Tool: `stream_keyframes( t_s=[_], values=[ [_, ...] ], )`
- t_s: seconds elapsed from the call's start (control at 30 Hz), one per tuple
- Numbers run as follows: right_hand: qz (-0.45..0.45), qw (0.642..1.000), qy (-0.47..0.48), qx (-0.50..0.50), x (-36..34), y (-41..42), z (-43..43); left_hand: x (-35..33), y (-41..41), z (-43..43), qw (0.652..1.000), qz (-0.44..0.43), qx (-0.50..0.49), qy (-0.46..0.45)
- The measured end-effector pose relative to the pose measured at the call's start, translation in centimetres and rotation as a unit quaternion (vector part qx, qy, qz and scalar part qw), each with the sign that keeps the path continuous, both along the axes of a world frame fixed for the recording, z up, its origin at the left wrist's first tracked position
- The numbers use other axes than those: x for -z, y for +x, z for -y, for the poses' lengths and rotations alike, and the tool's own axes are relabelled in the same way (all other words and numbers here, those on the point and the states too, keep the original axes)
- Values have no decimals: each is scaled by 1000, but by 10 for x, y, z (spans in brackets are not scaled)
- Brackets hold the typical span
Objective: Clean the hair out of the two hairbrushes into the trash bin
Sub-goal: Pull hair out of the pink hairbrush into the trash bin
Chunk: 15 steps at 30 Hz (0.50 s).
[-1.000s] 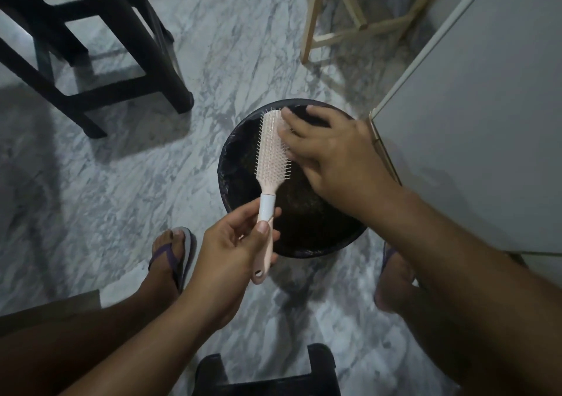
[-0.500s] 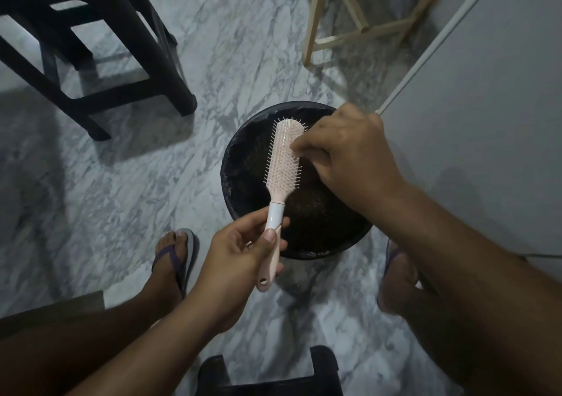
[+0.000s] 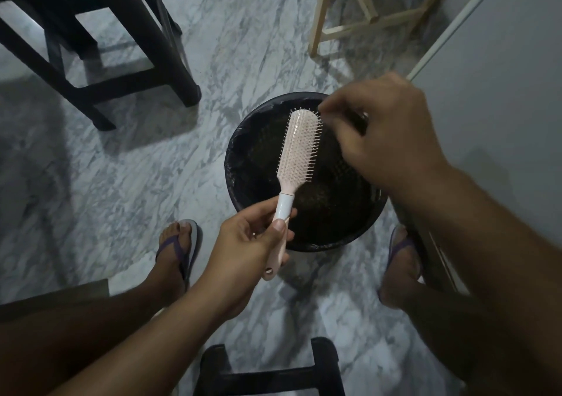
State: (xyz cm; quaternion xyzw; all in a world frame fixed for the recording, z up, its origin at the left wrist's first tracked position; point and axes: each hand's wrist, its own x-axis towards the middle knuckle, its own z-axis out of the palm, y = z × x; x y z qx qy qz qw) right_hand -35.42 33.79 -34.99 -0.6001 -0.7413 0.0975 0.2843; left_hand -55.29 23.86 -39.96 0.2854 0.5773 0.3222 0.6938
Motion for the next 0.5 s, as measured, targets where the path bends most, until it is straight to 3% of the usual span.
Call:
stream_keyframes(
  t_s=[0.1, 0.5],
  values=[
    [40, 997, -72, -12, 14, -9, 4, -1, 2, 2, 1000, 1, 1, 6],
    [90, 986, -138, 12, 5, -18, 2, 2, 0, 9, 999, -29, 27, 37]
  ],
)
